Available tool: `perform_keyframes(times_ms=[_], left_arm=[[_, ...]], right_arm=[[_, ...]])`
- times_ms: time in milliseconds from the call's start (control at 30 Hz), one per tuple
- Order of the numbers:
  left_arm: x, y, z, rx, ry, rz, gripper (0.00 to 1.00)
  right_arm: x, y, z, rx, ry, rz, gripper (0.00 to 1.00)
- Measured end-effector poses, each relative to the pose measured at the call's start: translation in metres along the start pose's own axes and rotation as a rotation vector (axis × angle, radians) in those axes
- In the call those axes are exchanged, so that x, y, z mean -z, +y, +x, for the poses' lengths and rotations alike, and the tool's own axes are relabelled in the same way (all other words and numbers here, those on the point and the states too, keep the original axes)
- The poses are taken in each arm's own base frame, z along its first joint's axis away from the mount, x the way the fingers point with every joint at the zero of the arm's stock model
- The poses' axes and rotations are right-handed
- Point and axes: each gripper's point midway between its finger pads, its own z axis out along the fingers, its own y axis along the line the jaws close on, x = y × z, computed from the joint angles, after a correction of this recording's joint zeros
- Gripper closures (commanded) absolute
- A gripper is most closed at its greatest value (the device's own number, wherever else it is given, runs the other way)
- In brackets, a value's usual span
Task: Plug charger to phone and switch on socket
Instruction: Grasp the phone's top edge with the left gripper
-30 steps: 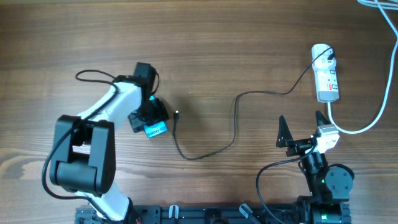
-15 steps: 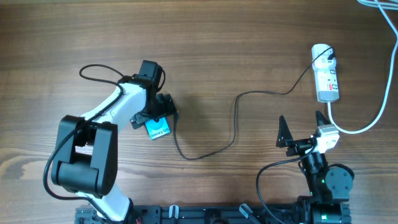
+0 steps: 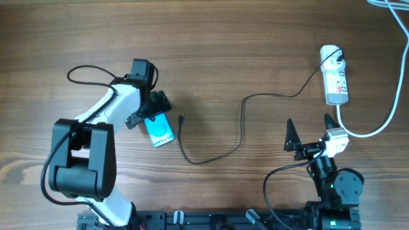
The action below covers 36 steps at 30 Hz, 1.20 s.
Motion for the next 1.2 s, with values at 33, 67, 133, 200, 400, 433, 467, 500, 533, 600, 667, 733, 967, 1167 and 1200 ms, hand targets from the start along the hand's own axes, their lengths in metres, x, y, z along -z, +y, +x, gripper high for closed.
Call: perform_keyframes(times_ms=[33,67,133,200,400,433,467,500,533,600,667,733,967,1167,1200], left_arm=[[0.000,-0.001,0.003,-0.008,0.008,-0.004,0.00],[0.000,-0.003,0.006,-0.017,0.012,-0.003,0.00],[0.001,-0.008,0.010,-0.034,0.015,-0.001,0.00],[0.001,-0.013,0.015,-0.054,0.024,0.003,0.00],[0.003,-0.020,0.040,-0.100,0.091,-0.009,0.00],[0.003,-0.020,0.043,-0.090,0.101,-0.009,0.00],[0.003,-0.020,0.045,-0.081,0.110,-0.010,0.00],[0.003,-0.020,0.046,-0.071,0.112,-0.010,0.00],[0.003,-0.020,0.046,-0.064,0.112,-0.010,0.00],[0.003,-0.020,0.045,-0.044,0.106,-0.008,0.00],[0.002,-0.021,0.043,-0.020,0.094,-0.005,0.00],[0.002,-0.023,0.039,-0.005,0.070,0.006,0.00],[0.002,-0.027,0.026,0.030,0.021,0.031,0.00],[0.003,-0.020,0.020,0.069,0.027,0.037,0.00],[0.003,-0.018,0.023,0.067,0.037,0.028,0.00]], right_arm=[[0.000,0.000,0.000,0.000,0.000,0.000,0.00],[0.000,0.000,0.000,0.000,0.000,0.000,0.00],[0.000,0.000,0.000,0.000,0.000,0.000,0.00],[0.000,0.000,0.000,0.000,0.000,0.000,0.00],[0.000,0.000,0.000,0.000,0.000,0.000,0.00],[0.000,0.000,0.000,0.000,0.000,0.000,0.00],[0.000,0.000,0.000,0.000,0.000,0.000,0.00],[0.000,0.000,0.000,0.000,0.000,0.000,0.00],[0.000,0.000,0.000,0.000,0.000,0.000,0.00],[0.000,0.000,0.000,0.000,0.000,0.000,0.00],[0.000,0.000,0.000,0.000,0.000,0.000,0.00],[0.000,0.000,0.000,0.000,0.000,0.000,0.00],[0.000,0.000,0.000,0.000,0.000,0.000,0.00],[0.000,0.000,0.000,0.000,0.000,0.000,0.00],[0.000,0.000,0.000,0.000,0.000,0.000,0.00]])
